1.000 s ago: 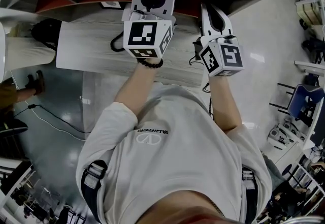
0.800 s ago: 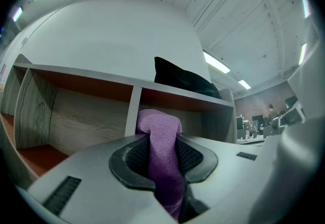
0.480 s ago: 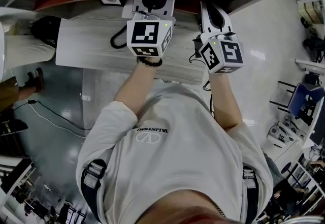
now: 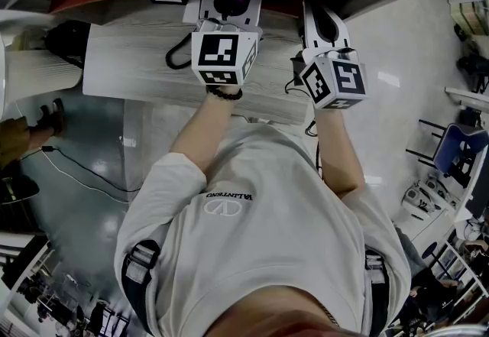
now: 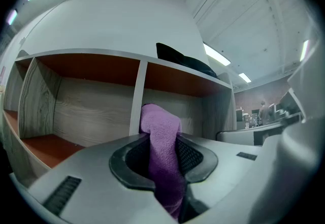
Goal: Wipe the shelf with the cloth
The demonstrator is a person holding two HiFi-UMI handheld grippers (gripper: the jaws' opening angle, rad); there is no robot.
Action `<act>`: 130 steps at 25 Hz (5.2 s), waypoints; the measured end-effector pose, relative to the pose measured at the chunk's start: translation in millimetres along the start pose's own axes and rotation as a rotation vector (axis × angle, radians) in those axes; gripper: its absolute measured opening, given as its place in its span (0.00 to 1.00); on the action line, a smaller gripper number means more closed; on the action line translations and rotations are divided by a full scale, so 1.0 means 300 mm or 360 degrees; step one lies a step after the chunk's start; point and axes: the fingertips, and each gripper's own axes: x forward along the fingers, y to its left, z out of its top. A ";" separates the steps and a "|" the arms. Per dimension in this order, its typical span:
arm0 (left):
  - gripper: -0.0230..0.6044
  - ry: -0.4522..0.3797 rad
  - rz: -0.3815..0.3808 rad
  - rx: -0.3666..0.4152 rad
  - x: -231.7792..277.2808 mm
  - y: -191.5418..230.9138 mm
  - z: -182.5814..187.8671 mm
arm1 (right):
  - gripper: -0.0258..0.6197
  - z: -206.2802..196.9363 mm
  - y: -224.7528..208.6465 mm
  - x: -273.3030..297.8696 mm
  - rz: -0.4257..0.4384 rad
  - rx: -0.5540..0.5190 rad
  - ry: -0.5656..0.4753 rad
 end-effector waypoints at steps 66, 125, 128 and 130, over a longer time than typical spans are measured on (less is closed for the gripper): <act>0.19 0.0195 -0.0077 0.0088 0.031 0.016 -0.434 | 0.04 -0.213 -0.092 0.002 -0.0133 0.0052 0.0162; 0.19 -0.0237 -0.0154 0.0245 -0.345 0.191 0.035 | 0.04 0.045 -0.232 -0.476 -0.0433 -0.0077 -0.0121; 0.19 -0.0231 -0.0176 0.0237 -0.345 0.190 0.028 | 0.04 0.048 -0.233 -0.489 -0.0444 -0.0108 -0.0109; 0.19 -0.0233 -0.0178 0.0226 -0.344 0.192 0.020 | 0.04 0.048 -0.236 -0.498 -0.0455 -0.0122 -0.0108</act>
